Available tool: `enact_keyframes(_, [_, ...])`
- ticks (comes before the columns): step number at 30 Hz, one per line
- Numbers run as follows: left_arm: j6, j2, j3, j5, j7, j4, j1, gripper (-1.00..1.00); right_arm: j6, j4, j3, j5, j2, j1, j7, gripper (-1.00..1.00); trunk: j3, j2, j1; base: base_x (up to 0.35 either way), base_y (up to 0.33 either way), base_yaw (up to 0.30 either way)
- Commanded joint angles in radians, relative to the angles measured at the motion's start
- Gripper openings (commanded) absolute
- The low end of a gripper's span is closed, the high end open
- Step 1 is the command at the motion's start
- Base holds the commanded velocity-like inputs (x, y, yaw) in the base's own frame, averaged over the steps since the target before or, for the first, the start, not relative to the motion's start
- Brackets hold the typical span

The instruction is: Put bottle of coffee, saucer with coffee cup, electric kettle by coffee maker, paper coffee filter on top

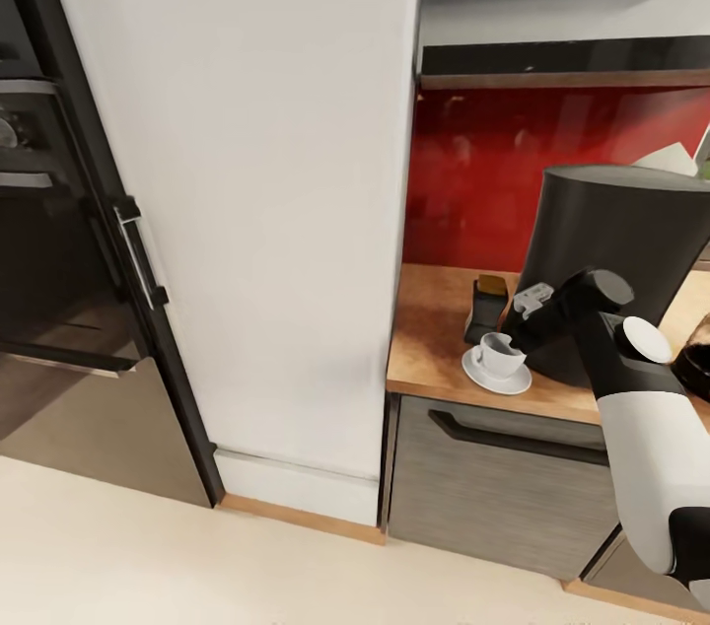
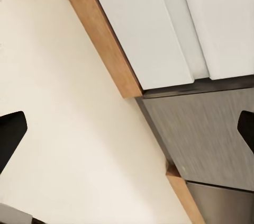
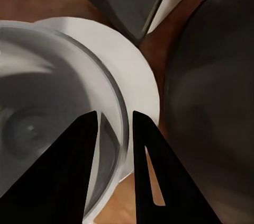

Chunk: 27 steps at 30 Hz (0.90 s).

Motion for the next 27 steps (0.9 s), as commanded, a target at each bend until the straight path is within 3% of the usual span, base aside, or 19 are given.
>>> enact_keyframes(1, [0.008, 0.000, -0.001, 0.005, -0.003, -0.001, 0.000, 1.00, 0.008, -0.001, -0.001, 0.008, 0.000, -0.001, 0.011, -1.00, -0.002, -0.001, 0.000, 0.000, 0.000, 0.000])
enact_keyframes(27, [0.008, 0.000, -0.001, 0.005, -0.002, -0.001, 0.000, 1.00, 0.010, -0.001, -0.001, 0.007, 0.000, -0.001, 0.012, -1.00, -0.020, -0.001, 0.000, 0.000, 0.000, 0.000])
